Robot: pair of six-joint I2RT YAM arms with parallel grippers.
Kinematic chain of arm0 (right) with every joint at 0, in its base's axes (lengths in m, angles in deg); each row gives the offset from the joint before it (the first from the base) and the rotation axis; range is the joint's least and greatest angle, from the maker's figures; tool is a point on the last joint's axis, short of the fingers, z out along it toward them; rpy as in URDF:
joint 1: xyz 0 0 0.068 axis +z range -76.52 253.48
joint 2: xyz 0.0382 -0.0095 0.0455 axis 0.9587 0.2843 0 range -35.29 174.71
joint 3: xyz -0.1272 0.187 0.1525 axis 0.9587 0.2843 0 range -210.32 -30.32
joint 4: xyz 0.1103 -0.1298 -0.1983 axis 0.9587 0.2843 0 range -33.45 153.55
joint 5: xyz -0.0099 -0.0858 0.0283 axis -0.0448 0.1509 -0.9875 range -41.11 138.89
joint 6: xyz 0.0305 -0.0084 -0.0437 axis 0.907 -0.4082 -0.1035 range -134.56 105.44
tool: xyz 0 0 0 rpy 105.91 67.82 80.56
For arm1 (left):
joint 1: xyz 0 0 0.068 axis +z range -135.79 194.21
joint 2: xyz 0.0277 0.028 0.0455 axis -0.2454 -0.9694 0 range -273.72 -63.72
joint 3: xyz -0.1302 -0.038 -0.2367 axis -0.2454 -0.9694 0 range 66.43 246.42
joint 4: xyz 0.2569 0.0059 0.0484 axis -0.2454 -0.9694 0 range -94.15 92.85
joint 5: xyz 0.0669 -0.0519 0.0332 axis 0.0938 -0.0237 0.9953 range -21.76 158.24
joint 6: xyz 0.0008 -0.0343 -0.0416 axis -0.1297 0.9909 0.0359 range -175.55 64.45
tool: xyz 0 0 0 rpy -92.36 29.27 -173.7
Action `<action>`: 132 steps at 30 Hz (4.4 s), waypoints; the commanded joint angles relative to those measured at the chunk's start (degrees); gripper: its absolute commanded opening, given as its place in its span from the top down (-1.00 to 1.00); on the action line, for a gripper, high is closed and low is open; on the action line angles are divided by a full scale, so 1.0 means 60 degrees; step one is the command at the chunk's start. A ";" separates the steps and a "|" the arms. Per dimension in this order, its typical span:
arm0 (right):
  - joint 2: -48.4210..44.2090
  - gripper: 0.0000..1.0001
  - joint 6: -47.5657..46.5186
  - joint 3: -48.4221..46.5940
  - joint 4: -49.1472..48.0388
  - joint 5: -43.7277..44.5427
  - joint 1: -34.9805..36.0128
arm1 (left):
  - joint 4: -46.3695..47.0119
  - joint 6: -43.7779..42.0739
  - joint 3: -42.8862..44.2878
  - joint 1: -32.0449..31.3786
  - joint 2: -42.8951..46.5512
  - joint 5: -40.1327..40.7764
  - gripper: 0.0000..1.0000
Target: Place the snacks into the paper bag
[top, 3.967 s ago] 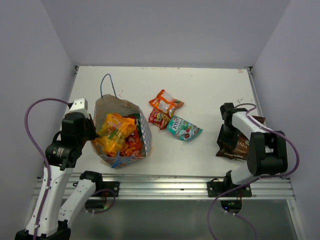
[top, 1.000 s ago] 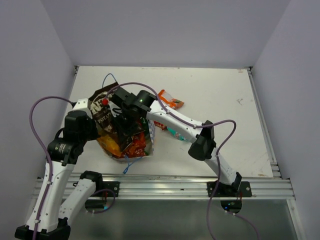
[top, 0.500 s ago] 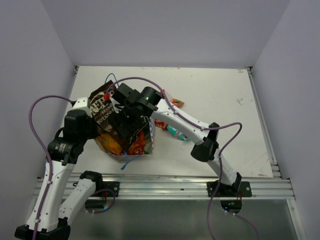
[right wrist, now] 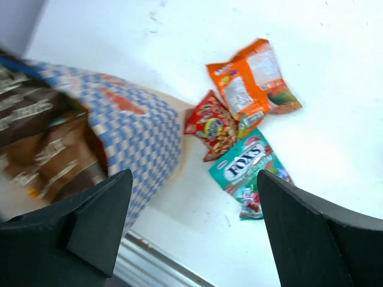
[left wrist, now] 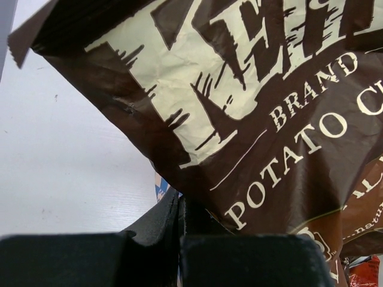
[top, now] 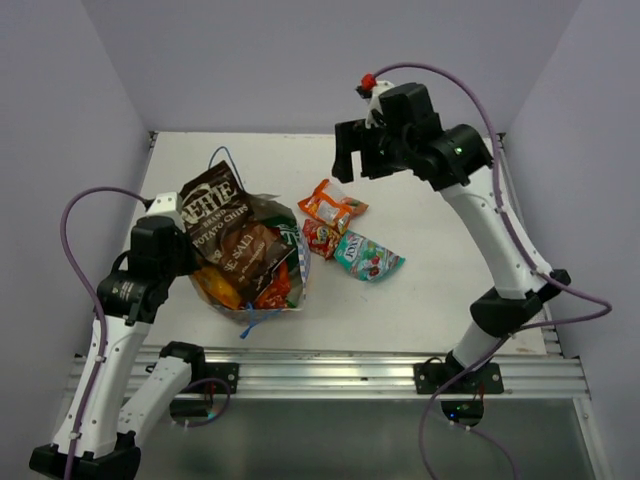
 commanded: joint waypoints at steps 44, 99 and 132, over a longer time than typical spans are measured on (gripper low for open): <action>0.1934 1.00 0.0259 -0.2902 0.1107 -0.2348 -0.0040 | 0.0457 -0.0157 0.0607 -0.0037 -0.0200 0.0349 1.00; 0.4466 1.00 0.0117 -0.3484 -0.0259 -0.0775 0.3610 | -0.0128 0.0004 0.0680 -0.0051 0.0342 0.0480 1.00; 0.4120 -0.68 -0.1497 -0.3573 -0.0799 0.0705 0.3948 | 0.0267 -0.0025 0.0666 -0.0037 -0.0141 0.0598 1.00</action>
